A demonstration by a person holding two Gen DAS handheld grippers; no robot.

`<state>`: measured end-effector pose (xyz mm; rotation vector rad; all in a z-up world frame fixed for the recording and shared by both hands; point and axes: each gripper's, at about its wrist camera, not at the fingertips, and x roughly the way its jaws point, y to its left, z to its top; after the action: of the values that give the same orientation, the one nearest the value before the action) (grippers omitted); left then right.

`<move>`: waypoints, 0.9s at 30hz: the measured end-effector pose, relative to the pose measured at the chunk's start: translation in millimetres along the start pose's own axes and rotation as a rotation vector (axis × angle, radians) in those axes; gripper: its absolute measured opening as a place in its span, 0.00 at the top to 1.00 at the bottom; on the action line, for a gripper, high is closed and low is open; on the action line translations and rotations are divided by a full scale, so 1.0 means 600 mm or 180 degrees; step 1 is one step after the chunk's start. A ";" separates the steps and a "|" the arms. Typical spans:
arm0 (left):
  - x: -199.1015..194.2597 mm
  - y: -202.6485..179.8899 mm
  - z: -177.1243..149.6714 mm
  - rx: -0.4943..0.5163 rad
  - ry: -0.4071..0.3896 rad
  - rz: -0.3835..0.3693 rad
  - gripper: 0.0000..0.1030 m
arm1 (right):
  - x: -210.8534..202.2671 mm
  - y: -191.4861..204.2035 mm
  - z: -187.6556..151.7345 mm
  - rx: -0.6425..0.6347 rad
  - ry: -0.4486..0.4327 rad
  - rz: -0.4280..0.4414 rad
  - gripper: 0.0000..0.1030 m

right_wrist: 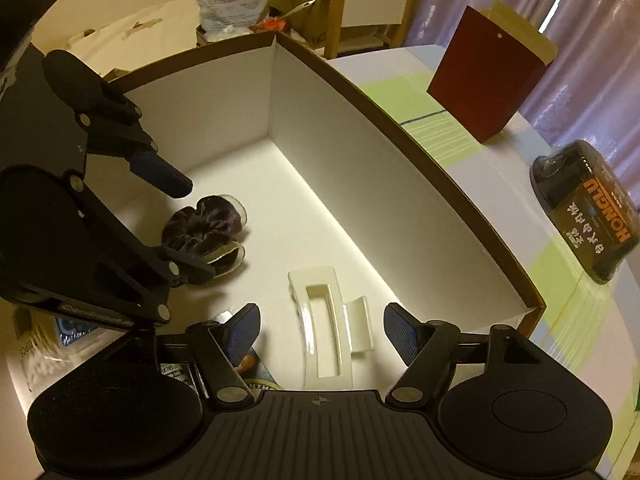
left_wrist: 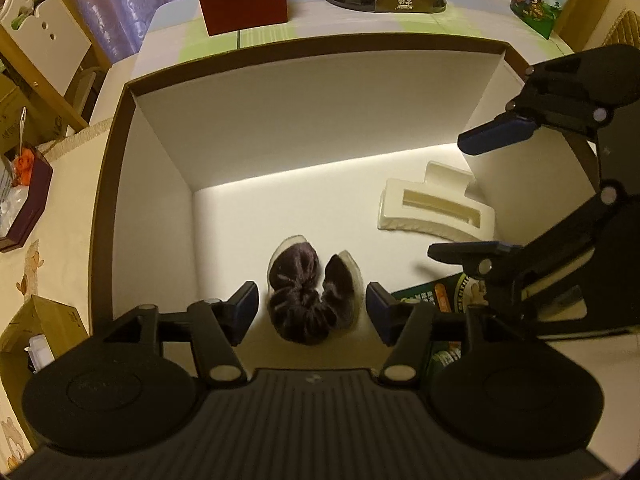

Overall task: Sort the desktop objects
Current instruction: 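Open both tools to drop the scrunchie and claw clip into the box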

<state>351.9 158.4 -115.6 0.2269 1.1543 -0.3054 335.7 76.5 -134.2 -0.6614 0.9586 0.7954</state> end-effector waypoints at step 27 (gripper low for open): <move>-0.077 -0.028 -0.017 0.0091 -0.0156 0.0142 0.42 | -0.062 -0.001 -0.020 0.0097 -0.0049 0.0073 0.31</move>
<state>320.0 151.8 -77.6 0.2686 1.0956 -0.2868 318.0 55.9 -106.1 -0.6179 0.9640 0.8036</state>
